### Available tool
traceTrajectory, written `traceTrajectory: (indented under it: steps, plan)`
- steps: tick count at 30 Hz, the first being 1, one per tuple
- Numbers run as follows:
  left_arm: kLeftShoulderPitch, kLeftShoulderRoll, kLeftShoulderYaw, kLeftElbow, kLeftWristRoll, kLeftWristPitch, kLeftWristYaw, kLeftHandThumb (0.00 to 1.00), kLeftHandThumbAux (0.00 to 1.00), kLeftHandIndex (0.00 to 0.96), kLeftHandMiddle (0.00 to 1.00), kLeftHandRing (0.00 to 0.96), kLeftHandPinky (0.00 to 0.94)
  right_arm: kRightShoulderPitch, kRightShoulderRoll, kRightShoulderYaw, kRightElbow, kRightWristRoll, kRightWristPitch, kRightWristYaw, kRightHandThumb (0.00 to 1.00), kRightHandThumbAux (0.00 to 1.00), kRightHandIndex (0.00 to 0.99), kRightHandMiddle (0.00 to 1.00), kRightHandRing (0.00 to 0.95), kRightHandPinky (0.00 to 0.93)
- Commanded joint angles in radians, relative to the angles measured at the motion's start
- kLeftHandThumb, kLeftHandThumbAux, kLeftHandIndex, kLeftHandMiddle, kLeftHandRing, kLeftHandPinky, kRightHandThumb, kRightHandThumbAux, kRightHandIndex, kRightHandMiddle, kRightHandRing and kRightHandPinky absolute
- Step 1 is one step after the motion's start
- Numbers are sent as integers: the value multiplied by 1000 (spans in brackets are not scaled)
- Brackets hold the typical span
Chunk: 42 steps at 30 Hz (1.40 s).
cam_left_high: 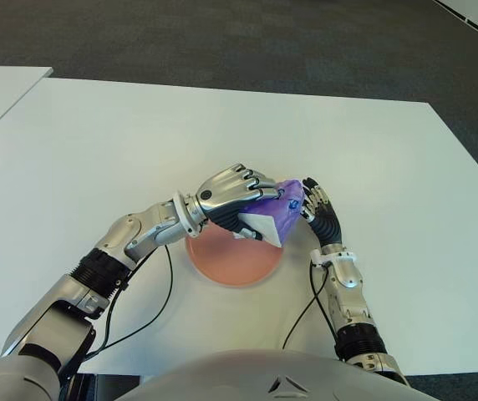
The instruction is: Put the tissue paper into the plate.
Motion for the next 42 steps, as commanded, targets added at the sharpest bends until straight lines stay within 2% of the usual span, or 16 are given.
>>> traceTrajectory:
  steps: [1,8,20,28,32,42]
  plan:
    - [22,18,-49,27,70,-2,-40,849,671,392,533,826,822,95,8,0,133,2,102,8,0,563,0,0,0,0]
    - [29,35,-56,12,95,3,-45,849,671,392,535,827,832,91,6,1,140,4,104,11,0,555,0,0,0,0]
    - [21,66,-64,-12,188,-1,38,849,671,392,535,829,831,88,5,3,159,3,77,16,0,548,0,0,0,0]
    - [11,98,-64,-45,216,10,18,849,671,392,536,826,834,99,3,11,133,-3,78,17,0,555,0,0,0,0]
    - [7,108,-67,-53,246,12,46,849,670,393,538,826,834,102,3,12,124,0,84,20,0,560,0,0,0,0]
    - [7,133,-56,-72,229,2,31,850,670,395,544,823,836,108,5,11,115,6,90,26,0,564,0,0,0,0]
